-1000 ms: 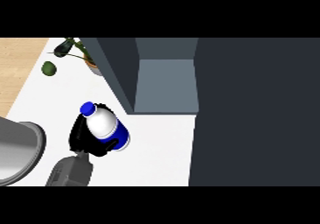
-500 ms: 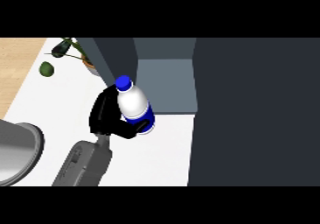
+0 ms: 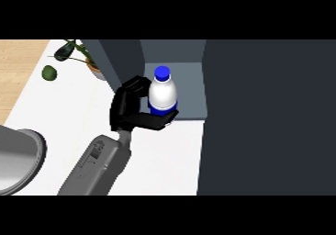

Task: Pick up the bottled water, place it into the cabinet and close the cabinet

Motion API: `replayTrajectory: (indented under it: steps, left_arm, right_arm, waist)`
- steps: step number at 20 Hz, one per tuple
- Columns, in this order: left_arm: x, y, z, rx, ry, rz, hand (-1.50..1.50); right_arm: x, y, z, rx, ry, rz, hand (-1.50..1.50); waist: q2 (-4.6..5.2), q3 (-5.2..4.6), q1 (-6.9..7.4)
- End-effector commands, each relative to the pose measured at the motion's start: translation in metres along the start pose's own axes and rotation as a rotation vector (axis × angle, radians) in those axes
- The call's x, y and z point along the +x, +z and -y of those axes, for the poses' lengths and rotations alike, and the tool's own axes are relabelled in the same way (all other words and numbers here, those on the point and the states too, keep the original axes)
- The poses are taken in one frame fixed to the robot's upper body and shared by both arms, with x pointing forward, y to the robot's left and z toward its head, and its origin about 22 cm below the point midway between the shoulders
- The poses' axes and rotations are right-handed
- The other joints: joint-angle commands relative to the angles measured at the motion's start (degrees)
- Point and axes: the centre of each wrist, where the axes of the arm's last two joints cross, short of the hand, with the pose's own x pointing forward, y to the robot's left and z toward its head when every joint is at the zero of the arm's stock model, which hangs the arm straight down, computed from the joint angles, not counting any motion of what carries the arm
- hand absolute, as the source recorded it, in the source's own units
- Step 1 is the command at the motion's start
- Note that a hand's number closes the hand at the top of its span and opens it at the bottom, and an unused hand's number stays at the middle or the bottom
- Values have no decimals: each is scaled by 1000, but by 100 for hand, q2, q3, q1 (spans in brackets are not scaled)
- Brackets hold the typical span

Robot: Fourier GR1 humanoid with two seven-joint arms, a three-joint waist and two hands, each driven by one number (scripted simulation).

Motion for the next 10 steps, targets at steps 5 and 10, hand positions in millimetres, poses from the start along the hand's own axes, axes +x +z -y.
replayTrajectory:
  steps: [5,10]
  left_arm:
    - [54,-58,54,-16,-137,70,150]
    - [41,-65,32,57,-219,65,150]
  right_arm:
    - [-3,-14,7,2,7,-4,-150]
    - [-7,-9,2,22,-23,11,-150]
  waist:
    - [91,16,-174]
    - [112,12,-268]
